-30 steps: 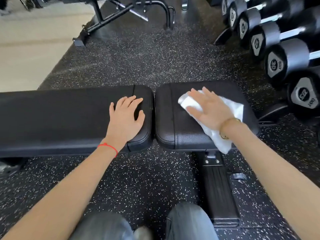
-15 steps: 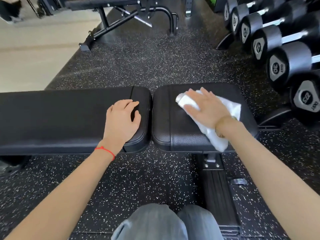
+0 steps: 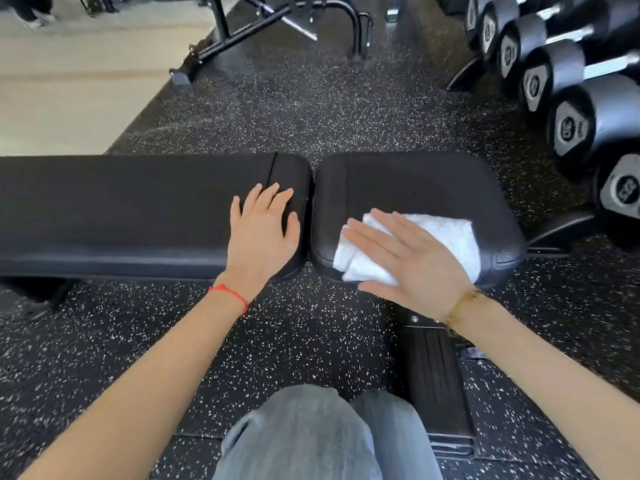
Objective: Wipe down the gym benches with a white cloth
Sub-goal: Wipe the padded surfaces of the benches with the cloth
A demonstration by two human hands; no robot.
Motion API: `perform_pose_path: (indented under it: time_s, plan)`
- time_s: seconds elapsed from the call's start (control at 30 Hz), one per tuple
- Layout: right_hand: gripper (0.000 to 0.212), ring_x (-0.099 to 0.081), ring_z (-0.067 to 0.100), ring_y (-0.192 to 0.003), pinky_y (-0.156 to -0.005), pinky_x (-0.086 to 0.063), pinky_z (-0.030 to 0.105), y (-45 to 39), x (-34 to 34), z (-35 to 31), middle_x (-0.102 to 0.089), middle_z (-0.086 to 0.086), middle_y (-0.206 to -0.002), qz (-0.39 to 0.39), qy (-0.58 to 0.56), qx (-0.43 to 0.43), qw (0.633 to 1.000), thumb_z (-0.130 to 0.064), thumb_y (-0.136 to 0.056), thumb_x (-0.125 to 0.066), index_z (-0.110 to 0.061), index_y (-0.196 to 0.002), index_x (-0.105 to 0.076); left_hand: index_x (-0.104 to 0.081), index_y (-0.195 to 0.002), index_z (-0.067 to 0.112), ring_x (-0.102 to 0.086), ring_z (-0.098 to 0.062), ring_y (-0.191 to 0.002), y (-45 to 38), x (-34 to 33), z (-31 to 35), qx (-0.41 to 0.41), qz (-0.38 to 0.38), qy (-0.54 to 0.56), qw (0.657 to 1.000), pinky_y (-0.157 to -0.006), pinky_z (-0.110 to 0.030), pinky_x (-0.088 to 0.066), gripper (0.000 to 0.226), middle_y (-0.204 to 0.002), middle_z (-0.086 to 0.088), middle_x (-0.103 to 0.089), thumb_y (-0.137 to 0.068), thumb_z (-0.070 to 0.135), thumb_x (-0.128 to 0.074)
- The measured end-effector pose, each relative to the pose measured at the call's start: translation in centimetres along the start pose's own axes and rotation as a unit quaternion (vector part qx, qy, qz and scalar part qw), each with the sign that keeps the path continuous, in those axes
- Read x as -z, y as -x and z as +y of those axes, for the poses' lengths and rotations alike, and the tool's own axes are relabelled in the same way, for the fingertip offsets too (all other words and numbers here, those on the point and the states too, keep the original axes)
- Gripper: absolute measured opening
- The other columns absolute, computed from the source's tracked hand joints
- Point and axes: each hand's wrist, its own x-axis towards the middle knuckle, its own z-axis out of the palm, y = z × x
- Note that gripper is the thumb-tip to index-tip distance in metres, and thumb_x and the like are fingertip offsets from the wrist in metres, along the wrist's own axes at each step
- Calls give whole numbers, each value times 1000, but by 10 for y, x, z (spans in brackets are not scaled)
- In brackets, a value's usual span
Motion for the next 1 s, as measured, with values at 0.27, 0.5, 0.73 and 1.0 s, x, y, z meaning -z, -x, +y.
perform_pose_path:
  time_s: [0.27, 0.5, 0.73, 1.0]
  plan:
    - [75, -30, 30, -146, -120, -26, 46, -7, -6, -21, -27, -3, -161, 1, 70, 17, 997, -66, -97, -35, -18, -154, -27, -48, -142, 19, -29, -26, -145, 0, -2, -2, -3, 2, 9, 1000, -119, -56, -16, 45, -152, -4, -43, -98, 30, -43]
    - [66, -23, 31, -149, -119, -26, 48, 1, -4, -19, -24, -1, -162, 11, 85, -10, 996, -55, -103, -33, -17, -156, -22, -46, -143, 19, -27, -26, -147, 0, -3, 4, 12, 5, 7, 1000, -120, -56, -14, 46, -153, -4, -41, -99, 29, -41]
    - [64, -24, 29, -149, -121, -22, 46, -15, -18, -36, -25, -1, -162, 26, 76, 11, 997, -51, -103, -36, -18, -156, -23, -46, -143, 21, -27, -24, -147, 1, -2, -1, 0, 10, 10, 1000, -120, -55, -15, 45, -153, -2, -41, -99, 31, -41]
    - [67, -23, 28, -149, -121, -21, 47, 2, -14, -21, -30, -1, -160, 39, 54, -48, 997, -56, -101, -36, -19, -155, -24, -46, -143, 20, -26, -24, -147, 1, -2, 3, 5, 7, 6, 1000, -120, -55, -15, 45, -154, -3, -41, -99, 30, -41]
